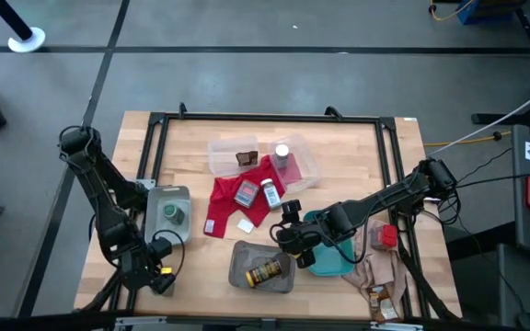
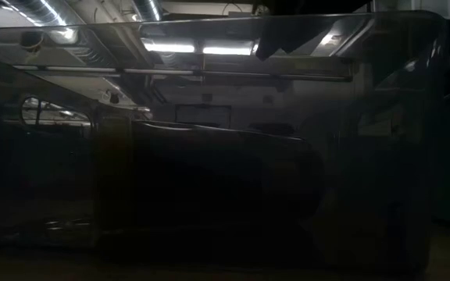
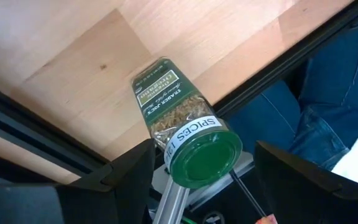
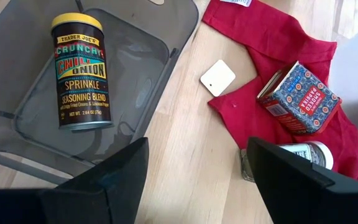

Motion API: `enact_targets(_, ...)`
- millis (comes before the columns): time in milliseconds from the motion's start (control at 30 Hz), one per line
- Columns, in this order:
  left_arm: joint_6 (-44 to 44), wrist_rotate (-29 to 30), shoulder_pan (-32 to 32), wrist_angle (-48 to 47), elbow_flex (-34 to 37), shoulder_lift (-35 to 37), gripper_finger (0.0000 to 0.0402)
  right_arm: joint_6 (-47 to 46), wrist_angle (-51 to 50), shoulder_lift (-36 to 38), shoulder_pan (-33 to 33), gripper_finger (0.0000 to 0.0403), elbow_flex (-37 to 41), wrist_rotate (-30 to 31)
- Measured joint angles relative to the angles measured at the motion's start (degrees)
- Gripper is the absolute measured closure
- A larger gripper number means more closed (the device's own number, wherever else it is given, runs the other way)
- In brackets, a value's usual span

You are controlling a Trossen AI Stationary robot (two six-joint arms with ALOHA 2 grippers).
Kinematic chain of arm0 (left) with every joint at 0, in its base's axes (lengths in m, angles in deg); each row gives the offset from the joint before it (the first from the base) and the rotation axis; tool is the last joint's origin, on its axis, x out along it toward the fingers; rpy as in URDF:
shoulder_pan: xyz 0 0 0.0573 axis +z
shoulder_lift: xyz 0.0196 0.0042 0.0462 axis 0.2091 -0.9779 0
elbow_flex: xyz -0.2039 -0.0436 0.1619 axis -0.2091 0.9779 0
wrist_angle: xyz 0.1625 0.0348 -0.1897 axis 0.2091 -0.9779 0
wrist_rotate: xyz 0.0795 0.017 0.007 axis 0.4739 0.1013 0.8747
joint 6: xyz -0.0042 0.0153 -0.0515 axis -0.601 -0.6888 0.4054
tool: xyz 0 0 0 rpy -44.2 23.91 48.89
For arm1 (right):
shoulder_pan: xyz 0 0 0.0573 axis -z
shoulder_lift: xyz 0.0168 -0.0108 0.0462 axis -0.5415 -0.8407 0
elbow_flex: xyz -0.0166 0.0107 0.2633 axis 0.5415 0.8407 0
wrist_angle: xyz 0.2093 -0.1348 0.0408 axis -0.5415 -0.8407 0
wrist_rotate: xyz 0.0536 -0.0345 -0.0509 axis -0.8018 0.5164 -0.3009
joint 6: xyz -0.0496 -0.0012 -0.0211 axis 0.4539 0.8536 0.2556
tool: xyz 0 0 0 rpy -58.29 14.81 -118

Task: Sort spices by type
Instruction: Put the green seasoning bottle into the gray bin

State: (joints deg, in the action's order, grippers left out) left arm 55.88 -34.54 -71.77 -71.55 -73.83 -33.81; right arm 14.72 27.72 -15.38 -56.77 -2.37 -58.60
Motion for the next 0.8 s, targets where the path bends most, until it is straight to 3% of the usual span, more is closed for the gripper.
enact_targets(800,2.0,-0.2,0.1,1.4,-0.1,-1.7,0.0147,0.0,0.1,0.0,0.0,0.0132,0.0,0.0)
